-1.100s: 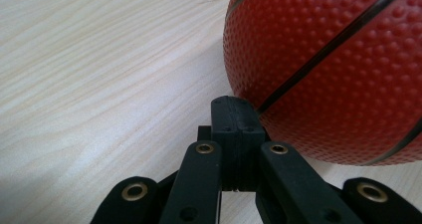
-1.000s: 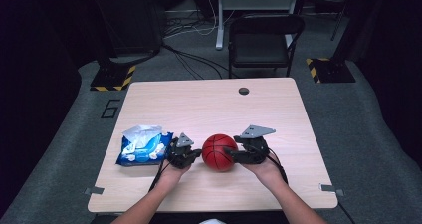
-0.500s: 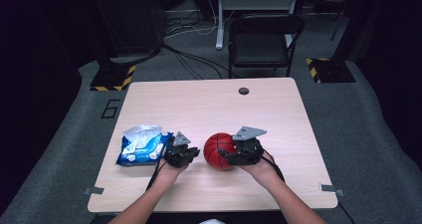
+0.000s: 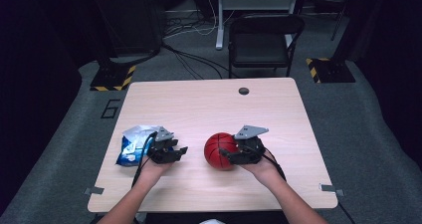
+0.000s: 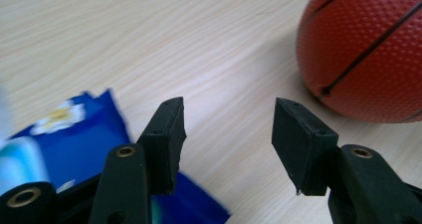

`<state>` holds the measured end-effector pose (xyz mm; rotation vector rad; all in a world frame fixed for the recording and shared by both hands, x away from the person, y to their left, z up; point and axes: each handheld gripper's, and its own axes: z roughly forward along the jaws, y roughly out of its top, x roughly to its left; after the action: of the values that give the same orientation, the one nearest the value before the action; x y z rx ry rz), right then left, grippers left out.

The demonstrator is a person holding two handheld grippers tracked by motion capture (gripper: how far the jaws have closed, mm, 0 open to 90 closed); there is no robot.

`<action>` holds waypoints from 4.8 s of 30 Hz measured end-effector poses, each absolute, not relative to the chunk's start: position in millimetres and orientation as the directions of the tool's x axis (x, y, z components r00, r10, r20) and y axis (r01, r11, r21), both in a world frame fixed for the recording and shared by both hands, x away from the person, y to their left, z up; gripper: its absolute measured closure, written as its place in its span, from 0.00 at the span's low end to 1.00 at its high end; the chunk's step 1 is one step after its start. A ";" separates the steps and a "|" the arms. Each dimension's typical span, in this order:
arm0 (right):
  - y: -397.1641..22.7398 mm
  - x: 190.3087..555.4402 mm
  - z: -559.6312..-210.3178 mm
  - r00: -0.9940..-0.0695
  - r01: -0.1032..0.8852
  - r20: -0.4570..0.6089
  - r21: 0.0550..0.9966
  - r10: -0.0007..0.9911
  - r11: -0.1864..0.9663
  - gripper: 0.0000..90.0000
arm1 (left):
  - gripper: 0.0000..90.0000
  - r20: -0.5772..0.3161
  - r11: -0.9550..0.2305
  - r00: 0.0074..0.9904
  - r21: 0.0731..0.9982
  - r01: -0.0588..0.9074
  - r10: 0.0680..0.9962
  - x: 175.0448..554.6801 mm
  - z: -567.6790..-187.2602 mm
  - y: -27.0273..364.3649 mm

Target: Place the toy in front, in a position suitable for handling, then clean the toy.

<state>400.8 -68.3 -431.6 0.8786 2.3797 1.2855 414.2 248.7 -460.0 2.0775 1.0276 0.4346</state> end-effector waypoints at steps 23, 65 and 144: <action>-71.2 403.0 -431.2 -0.764 0.397 0.053 0.824 0.644 0.404 0.33 | 0.33 -0.010 -0.220 0.376 0.796 0.564 0.926 435.5 -433.3 343.0; -71.7 405.9 -432.0 -0.761 0.406 0.069 0.826 0.645 0.391 0.32 | 0.98 -0.014 -0.254 0.444 0.803 0.538 0.896 425.4 -430.6 345.0; -73.2 407.5 -433.8 -0.765 0.403 0.081 0.833 0.639 0.378 0.32 | 0.98 -0.006 -0.256 0.737 0.936 0.243 0.676 418.3 -311.3 213.6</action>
<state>407.5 -73.2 -433.8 0.9234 2.3849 1.3332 418.3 213.6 -311.3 1.8273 0.7159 0.4875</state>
